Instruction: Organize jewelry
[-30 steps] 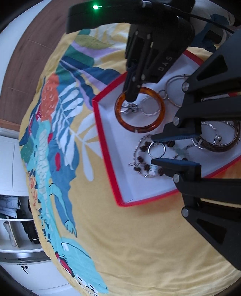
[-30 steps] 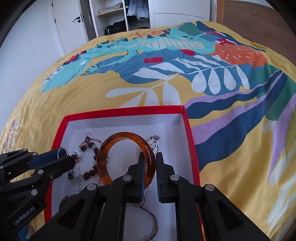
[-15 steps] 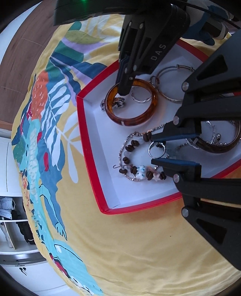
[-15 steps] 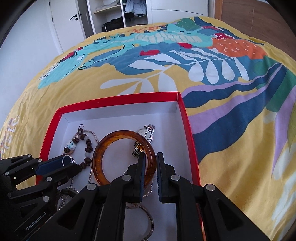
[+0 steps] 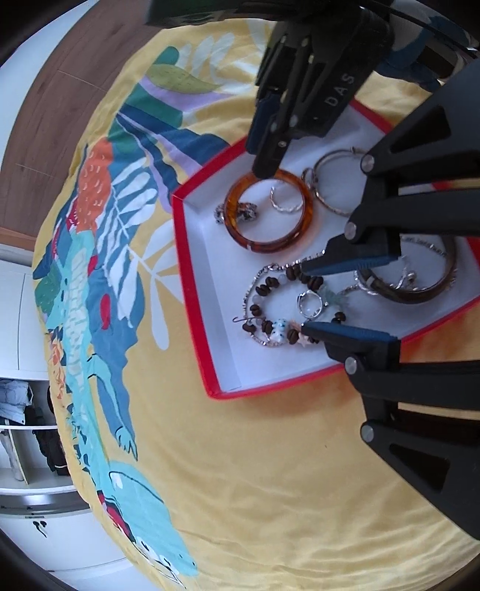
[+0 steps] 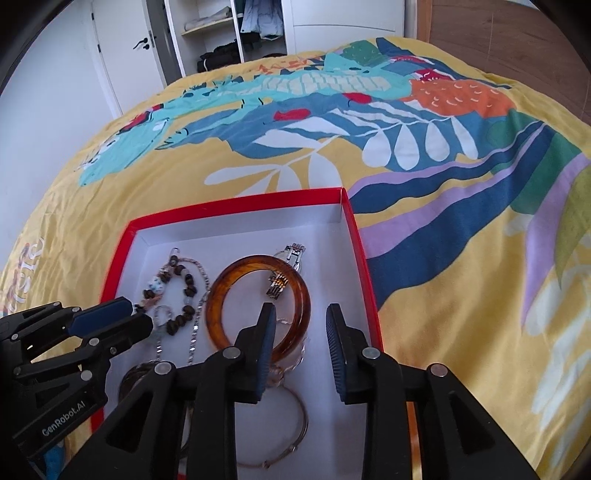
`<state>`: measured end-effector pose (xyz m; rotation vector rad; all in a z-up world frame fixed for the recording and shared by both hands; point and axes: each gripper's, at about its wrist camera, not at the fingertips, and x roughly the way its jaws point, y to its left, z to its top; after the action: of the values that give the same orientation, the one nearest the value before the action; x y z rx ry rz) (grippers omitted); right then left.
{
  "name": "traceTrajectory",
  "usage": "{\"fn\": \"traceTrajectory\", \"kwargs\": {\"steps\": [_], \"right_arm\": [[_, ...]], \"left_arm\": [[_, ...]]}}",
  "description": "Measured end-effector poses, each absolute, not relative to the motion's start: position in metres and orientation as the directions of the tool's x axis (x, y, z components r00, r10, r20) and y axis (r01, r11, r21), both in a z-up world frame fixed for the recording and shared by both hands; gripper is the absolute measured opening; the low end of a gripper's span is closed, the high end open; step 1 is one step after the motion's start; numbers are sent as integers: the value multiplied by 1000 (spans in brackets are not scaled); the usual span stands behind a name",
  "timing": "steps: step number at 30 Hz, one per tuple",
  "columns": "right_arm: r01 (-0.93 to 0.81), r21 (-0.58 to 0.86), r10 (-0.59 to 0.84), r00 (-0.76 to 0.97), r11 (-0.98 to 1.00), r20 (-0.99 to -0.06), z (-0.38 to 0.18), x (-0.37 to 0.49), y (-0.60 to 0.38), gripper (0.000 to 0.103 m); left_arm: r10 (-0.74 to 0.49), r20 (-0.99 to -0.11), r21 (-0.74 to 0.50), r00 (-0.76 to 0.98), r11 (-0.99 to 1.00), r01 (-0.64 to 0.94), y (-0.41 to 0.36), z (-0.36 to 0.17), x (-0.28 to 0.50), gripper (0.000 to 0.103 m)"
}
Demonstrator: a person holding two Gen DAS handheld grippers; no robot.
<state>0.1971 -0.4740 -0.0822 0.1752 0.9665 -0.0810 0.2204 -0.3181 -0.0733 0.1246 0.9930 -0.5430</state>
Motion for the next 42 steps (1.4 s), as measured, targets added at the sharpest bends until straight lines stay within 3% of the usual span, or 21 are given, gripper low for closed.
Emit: {"fn": "traceTrajectory", "kwargs": {"steps": [4, 20, 26, 28, 29, 42], "right_arm": [[147, 130, 19, 587, 981, -809, -66, 179, -466, 37], [120, 177, 59, 647, 977, -760, -7, 92, -405, 52], [92, 169, 66, 666, 981, -743, 10, 64, -377, 53], [87, 169, 67, 672, 982, -738, 13, 57, -371, 55], [83, 166, 68, 674, 983, -736, 15, 53, -367, 55], [30, 131, 77, 670, 991, -738, 15, 20, -332, 55]], "left_arm": [[-377, -813, -151, 444, 873, 465, -307, -55, 209, 36], [-285, -775, -103, 564, 938, 332, -228, 13, 117, 36], [-247, -764, -85, 596, 954, 287, -190, 24, 83, 37], [-225, -757, -75, 613, 962, 261, -175, 27, 73, 57], [-215, -751, -68, 624, 966, 250, -169, 29, 68, 58], [-60, -689, 31, 722, 993, 112, -92, 35, 26, 58]]}}
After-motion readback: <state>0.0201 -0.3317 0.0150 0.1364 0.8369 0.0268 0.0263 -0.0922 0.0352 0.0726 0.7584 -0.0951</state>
